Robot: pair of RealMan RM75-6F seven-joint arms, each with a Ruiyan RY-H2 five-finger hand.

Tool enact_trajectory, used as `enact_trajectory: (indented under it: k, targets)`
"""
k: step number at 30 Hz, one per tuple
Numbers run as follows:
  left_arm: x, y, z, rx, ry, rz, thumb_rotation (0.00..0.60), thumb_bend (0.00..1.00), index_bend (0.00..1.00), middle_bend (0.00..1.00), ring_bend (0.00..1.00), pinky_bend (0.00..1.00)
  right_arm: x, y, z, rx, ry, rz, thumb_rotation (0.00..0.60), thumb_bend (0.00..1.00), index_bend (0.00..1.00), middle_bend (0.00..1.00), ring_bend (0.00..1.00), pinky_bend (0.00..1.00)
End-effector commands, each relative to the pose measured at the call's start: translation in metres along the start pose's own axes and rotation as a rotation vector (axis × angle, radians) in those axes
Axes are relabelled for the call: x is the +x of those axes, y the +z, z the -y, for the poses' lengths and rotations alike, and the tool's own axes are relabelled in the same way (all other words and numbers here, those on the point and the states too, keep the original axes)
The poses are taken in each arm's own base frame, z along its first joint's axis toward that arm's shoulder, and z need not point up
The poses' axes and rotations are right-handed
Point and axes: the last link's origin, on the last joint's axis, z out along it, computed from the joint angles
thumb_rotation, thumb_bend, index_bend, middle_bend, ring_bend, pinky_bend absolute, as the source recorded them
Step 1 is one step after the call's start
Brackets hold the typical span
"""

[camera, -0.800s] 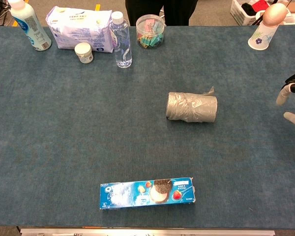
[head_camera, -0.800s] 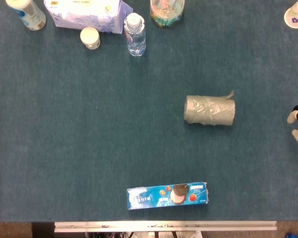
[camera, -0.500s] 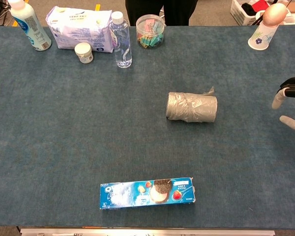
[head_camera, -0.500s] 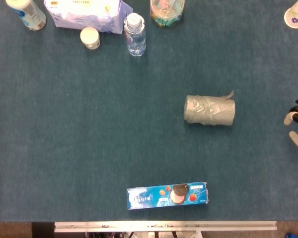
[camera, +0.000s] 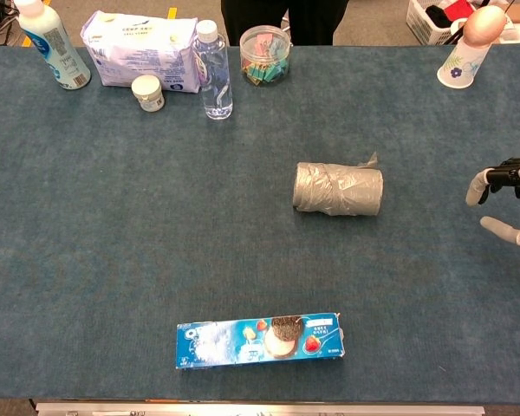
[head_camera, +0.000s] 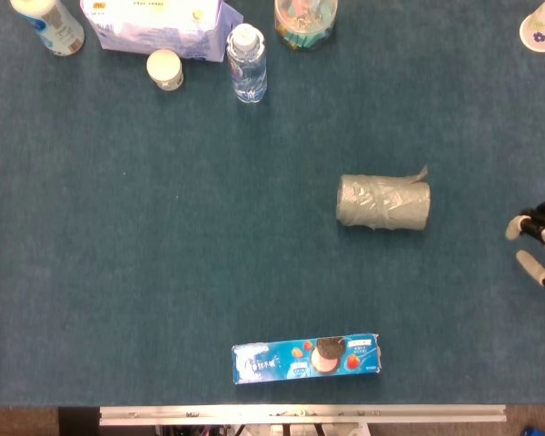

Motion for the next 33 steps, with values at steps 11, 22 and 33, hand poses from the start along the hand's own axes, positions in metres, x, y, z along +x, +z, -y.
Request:
enact_trajectory:
  k: [11, 22, 33]
  targets:
    - [-0.001, 0.0, 0.001, 0.003, -0.002, 0.004, 0.6, 0.38, 0.67, 0.6, 0.42, 0.58, -0.003, 0.04, 0.04, 0.077, -0.057, -0.026, 0.6, 0.79, 0.46, 1.0, 0.97, 0.99]
    - [0.0, 0.001, 0.002, 0.006, -0.007, 0.006, 0.6, 0.38, 0.67, 0.6, 0.42, 0.58, -0.004, 0.071, 0.074, 0.122, -0.072, -0.052, 0.6, 1.0, 0.46, 1.0, 1.0, 1.0]
    - [-0.001, 0.002, 0.005, 0.015, -0.014, 0.011, 0.6, 0.38, 0.67, 0.6, 0.42, 0.58, -0.013, 0.107, 0.083, 0.092, -0.054, -0.083, 0.6, 1.0, 0.46, 1.0, 1.0, 1.0]
